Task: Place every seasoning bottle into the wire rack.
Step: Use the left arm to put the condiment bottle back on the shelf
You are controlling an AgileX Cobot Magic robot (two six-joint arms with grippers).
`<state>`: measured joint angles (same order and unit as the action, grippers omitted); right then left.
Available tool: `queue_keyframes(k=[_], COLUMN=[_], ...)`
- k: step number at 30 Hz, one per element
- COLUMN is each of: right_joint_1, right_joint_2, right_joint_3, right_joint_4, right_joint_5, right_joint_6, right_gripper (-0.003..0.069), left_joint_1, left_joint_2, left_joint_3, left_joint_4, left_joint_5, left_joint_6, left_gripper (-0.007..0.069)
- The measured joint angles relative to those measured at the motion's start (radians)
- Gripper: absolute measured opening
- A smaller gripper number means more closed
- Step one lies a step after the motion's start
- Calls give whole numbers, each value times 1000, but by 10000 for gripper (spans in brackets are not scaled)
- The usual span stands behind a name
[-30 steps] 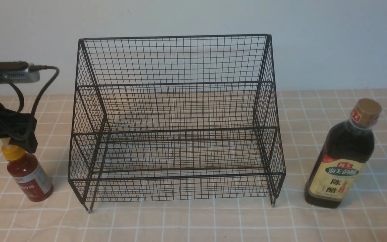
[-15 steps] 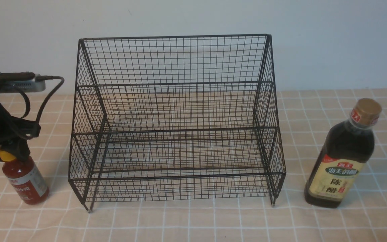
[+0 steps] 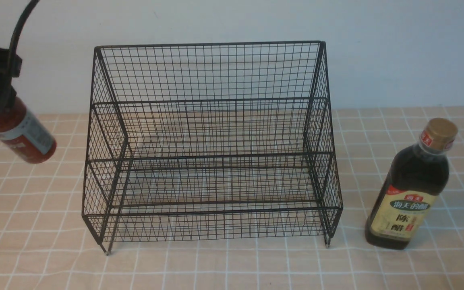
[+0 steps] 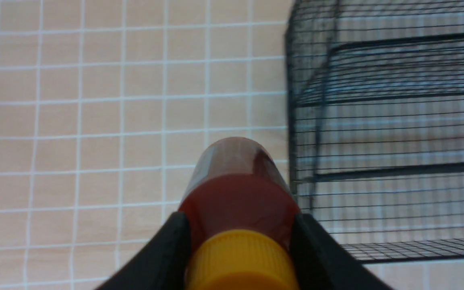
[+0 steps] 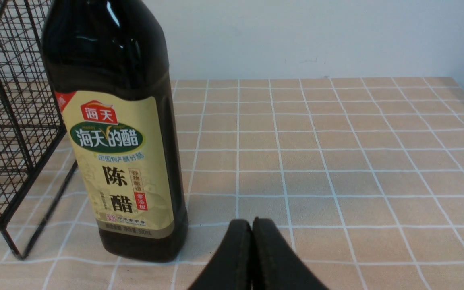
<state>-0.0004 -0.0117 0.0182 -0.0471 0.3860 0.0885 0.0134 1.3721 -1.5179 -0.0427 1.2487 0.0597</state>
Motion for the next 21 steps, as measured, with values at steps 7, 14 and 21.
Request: queue_keyframes(k=[7, 14, 21], right_joint_1=[0, 0, 0], right_joint_2=[0, 0, 0], right_joint_3=[0, 0, 0], right_joint_4=[0, 0, 0], right_joint_5=[0, 0, 0], right_joint_6=[0, 0, 0], right_gripper=[-14, -14, -14], left_joint_1=[-219, -336, -355], left_joint_2=[-45, 67, 229], left_joint_3=[0, 0, 0], left_joint_4=[1, 48, 54], left_joint_5=[30, 29, 13], left_joint_6=[-160, -227, -232], left_gripper=[280, 280, 280])
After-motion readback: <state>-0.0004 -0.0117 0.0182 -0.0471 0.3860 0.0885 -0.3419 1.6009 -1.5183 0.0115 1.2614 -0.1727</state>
